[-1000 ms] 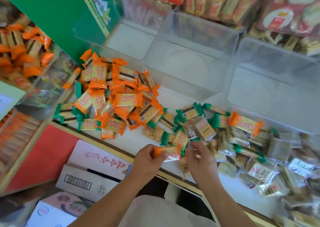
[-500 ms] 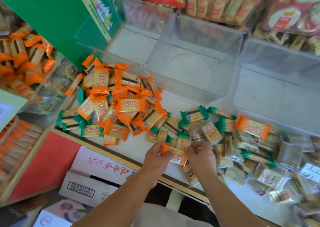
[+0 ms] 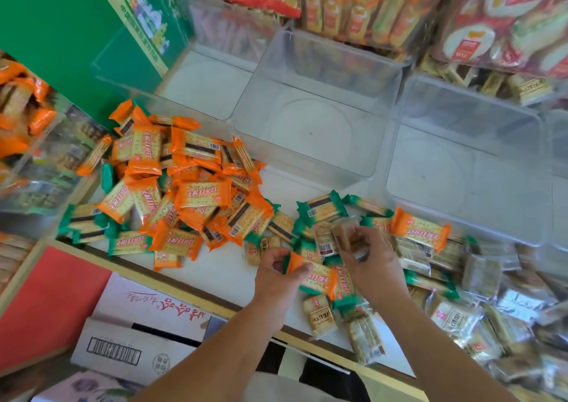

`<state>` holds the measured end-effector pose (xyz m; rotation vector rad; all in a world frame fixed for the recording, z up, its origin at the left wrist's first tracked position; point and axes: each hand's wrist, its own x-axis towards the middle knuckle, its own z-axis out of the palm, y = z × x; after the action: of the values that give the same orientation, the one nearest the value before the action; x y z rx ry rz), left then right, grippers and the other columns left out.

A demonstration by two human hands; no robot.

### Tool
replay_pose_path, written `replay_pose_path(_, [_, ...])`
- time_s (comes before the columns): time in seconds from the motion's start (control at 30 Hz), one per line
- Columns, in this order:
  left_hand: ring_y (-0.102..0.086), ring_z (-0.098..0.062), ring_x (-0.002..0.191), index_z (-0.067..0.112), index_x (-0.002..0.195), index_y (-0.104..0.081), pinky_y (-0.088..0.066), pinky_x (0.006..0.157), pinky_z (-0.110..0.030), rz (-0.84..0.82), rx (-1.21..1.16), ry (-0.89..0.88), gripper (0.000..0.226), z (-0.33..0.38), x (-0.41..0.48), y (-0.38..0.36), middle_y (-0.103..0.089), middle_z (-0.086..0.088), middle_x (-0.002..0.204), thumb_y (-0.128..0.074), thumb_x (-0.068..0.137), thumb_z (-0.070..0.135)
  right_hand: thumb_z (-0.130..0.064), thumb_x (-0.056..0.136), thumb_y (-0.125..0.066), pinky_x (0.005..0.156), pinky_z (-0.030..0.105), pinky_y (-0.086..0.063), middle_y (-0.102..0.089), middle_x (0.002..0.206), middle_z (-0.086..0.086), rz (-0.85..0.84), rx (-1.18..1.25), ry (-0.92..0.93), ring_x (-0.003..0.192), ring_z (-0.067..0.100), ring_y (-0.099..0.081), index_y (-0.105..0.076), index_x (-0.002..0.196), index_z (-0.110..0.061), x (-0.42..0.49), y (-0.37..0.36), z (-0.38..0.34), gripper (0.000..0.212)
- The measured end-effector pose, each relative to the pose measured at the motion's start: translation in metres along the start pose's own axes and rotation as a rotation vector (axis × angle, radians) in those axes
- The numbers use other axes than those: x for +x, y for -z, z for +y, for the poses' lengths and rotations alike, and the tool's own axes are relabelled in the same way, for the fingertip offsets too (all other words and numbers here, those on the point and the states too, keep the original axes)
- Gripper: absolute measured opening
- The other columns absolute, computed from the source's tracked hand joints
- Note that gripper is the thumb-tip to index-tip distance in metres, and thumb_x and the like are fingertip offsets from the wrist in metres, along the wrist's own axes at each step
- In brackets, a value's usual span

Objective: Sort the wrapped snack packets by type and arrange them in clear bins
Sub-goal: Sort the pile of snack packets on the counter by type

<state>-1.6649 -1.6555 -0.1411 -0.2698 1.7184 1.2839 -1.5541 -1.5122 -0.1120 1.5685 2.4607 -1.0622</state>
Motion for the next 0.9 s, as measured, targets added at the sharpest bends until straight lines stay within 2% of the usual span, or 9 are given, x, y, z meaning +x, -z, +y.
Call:
replay_pose_path(0.13, [-0.069,-0.010,0.087,0.031,0.120,-0.056,-0.054,0.056,-0.017,-0.025,-0.028,0.034,0.057,0.000,0.001,-0.013,-0.066,0.003,0.108,-0.089,0.078,0.010,-0.041,0.083,-0.076,0.074,0.032,-0.052,-0.055,0.121,-0.009,-0.023,-0.009,-0.001,0.102,0.015,-0.058,-0.049,0.131,-0.033,0.003,0.010,-0.002,0.056])
replay_pose_path(0.23, [-0.073,-0.015,0.091,0.037,0.114,-0.060,-0.062,0.068,-0.027,-0.060,0.019,0.030,0.055,0.001,0.003,-0.016,-0.069,0.001,0.109,-0.092,0.075,0.014,-0.038,0.085,-0.073,0.081,0.041,-0.057,-0.055,0.126,-0.004,-0.029,-0.217,0.007,0.110,0.022,-0.056,-0.050,0.133,-0.028,-0.004,0.021,-0.002,0.054])
replay_pose_path(0.3, [-0.073,-0.014,0.094,0.039,0.117,-0.061,-0.064,0.078,-0.034,-0.046,0.084,-0.004,0.060,0.005,0.002,-0.010,-0.070,0.004,0.110,-0.094,0.070,0.023,-0.031,0.086,-0.074,0.083,0.046,-0.056,-0.060,0.123,0.002,0.104,-0.324,0.191,0.113,0.028,-0.056,-0.061,0.124,-0.020,-0.003,0.025,-0.001,0.042])
replay_pose_path(0.37, [-0.072,-0.010,0.098,0.041,0.128,-0.057,-0.063,0.086,-0.037,-0.008,0.186,-0.065,0.076,0.011,-0.003,0.004,-0.069,0.009,0.115,-0.094,0.061,0.041,-0.021,0.085,-0.078,0.080,0.047,-0.058,-0.065,0.117,0.006,0.228,-0.236,0.457,0.107,0.030,-0.060,-0.069,0.112,-0.012,0.005,0.021,-0.005,0.030])
replay_pose_path(0.47, [-0.069,-0.005,0.101,0.045,0.130,-0.053,-0.062,0.088,-0.036,0.062,0.214,-0.160,0.078,0.021,-0.011,0.032,-0.067,0.015,0.117,-0.092,0.063,0.044,-0.030,0.088,-0.076,0.095,0.044,-0.055,-0.060,0.134,0.004,0.046,-0.140,0.494,0.124,0.026,-0.056,-0.063,0.128,-0.015,0.034,0.009,-0.030,0.044])
replay_pose_path(0.6, [-0.072,-0.004,0.094,0.048,0.125,-0.053,-0.063,0.085,-0.037,0.128,0.132,-0.160,0.073,0.032,-0.021,0.061,-0.071,0.013,0.110,-0.095,0.066,0.037,-0.056,0.087,-0.069,0.123,0.043,-0.025,-0.017,0.169,-0.002,-0.344,-0.465,0.386,0.155,0.019,-0.013,-0.022,0.160,-0.025,0.074,-0.013,-0.054,0.092])
replay_pose_path(0.67, [-0.074,-0.007,0.092,0.050,0.123,-0.054,-0.063,0.085,-0.040,0.139,0.097,-0.149,0.073,0.034,-0.022,0.069,-0.074,0.011,0.107,-0.094,0.062,0.042,-0.062,0.084,-0.068,0.122,0.044,-0.025,-0.012,0.169,-0.001,-0.370,-0.641,0.408,0.156,0.022,-0.009,-0.012,0.161,-0.024,0.085,-0.022,-0.057,0.103])
replay_pose_path(0.77, [-0.074,-0.007,0.094,0.049,0.127,-0.053,-0.063,0.084,-0.037,0.123,0.084,-0.156,0.073,0.035,-0.026,0.076,-0.074,0.010,0.108,-0.094,0.068,0.039,-0.062,0.080,-0.064,0.109,0.043,-0.041,-0.038,0.152,-0.003,-0.314,-0.798,0.494,0.139,0.024,-0.031,-0.024,0.155,-0.027,0.093,-0.029,-0.055,0.091])
replay_pose_path(0.9, [-0.072,-0.010,0.100,0.046,0.131,-0.052,-0.062,0.077,-0.025,0.090,0.043,-0.154,0.072,0.040,-0.028,0.076,-0.071,0.008,0.115,-0.093,0.072,0.034,-0.056,0.073,-0.070,0.088,0.041,-0.051,-0.051,0.121,-0.009,-0.396,-0.628,0.410,0.120,0.018,-0.040,-0.046,0.131,-0.030,0.107,-0.024,-0.060,0.069])
